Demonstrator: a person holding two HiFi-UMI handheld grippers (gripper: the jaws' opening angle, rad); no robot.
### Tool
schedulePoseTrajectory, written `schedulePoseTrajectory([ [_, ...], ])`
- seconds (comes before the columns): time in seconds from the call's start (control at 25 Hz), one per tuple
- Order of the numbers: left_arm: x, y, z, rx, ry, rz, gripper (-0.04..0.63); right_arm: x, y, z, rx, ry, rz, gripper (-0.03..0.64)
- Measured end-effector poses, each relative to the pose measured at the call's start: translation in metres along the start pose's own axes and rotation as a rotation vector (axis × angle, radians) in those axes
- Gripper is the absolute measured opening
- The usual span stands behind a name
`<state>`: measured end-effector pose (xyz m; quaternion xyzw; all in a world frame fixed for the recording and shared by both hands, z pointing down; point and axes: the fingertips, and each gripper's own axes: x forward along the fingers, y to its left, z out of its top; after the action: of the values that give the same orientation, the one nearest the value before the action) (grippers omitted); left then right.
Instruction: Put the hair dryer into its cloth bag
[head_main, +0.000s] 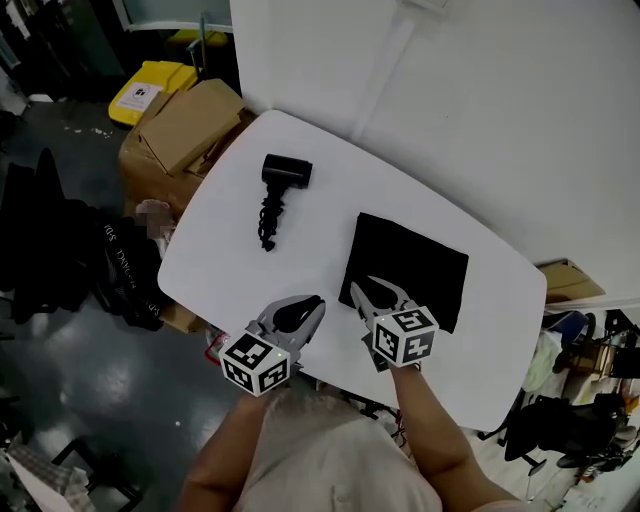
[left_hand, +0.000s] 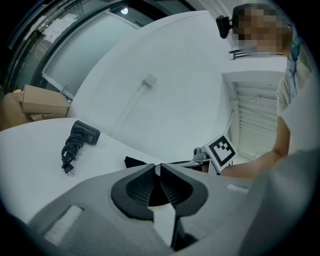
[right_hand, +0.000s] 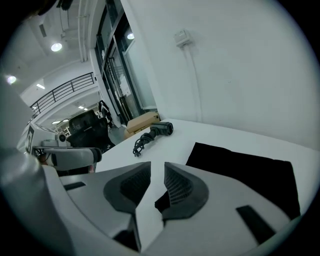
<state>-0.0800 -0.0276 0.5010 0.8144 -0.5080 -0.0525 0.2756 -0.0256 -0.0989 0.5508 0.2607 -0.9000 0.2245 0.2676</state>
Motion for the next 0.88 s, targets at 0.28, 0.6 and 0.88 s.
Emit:
schedulePoseTrajectory([
  [0.28,-0.001,0.019,-0.009,-0.028,0.014,0.009,0.041,0.034,-0.014,-0.026,-0.023,0.149,-0.077,0.114],
  [0.6,0.001,0.034,-0.020,-0.050,0.036,0.005,0.041,0.057,-0.024,-0.045,-0.038,0.275,-0.153,0.121],
  [0.88,0.007,0.040,-0.026,-0.060,0.057,-0.006,0.041,0.069,-0.033,-0.063,-0.059,0.354,-0.195,0.123],
])
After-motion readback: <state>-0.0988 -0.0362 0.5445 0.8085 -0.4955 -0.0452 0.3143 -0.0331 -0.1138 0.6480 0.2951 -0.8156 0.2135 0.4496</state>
